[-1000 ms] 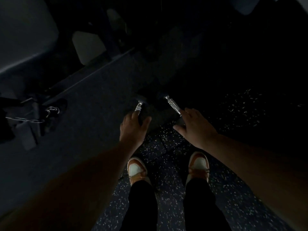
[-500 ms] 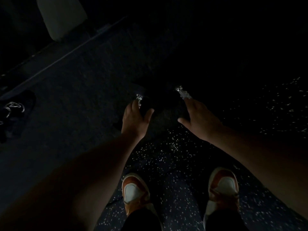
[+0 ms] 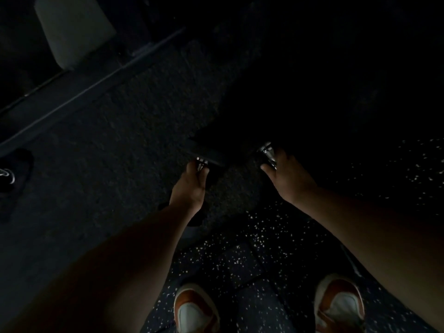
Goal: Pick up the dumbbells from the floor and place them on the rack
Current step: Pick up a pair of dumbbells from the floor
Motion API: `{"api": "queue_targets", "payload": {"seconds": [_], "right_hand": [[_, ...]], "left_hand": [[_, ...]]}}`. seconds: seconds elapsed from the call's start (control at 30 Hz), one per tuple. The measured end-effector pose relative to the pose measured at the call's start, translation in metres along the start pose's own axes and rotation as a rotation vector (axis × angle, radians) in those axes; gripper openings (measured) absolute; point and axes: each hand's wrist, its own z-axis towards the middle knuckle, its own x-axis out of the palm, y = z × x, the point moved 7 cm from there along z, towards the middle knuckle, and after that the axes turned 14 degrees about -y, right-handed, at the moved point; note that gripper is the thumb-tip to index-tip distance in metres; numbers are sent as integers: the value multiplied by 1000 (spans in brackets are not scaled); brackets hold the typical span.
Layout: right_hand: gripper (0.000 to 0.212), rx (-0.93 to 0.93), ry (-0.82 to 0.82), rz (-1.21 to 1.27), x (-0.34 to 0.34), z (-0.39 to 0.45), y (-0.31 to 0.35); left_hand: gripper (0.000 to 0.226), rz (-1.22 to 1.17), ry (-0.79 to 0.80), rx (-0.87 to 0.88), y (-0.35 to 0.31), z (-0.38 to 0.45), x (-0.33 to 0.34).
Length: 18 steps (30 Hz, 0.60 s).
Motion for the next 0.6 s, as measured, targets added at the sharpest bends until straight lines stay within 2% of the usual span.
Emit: {"api": "queue_targets", "payload": {"seconds": [0.1, 0.17, 0.33, 0.47, 0.6], "right_hand": [[44, 10, 13, 42, 6, 10, -3], [37, -22, 4, 36, 7, 13, -4], [40, -20, 0, 22, 10, 19, -8], [56, 52, -10, 101, 12, 26, -16], [56, 54, -25, 106, 13, 28, -20]], "left_hand": [[40, 19, -19, 42, 3, 0, 2], [40, 26, -28, 49, 4, 3, 3], [41, 27, -38, 45, 8, 8, 1], [45, 39, -47, 61, 8, 9, 0], [45, 15, -32, 48, 9, 10, 2]]}}
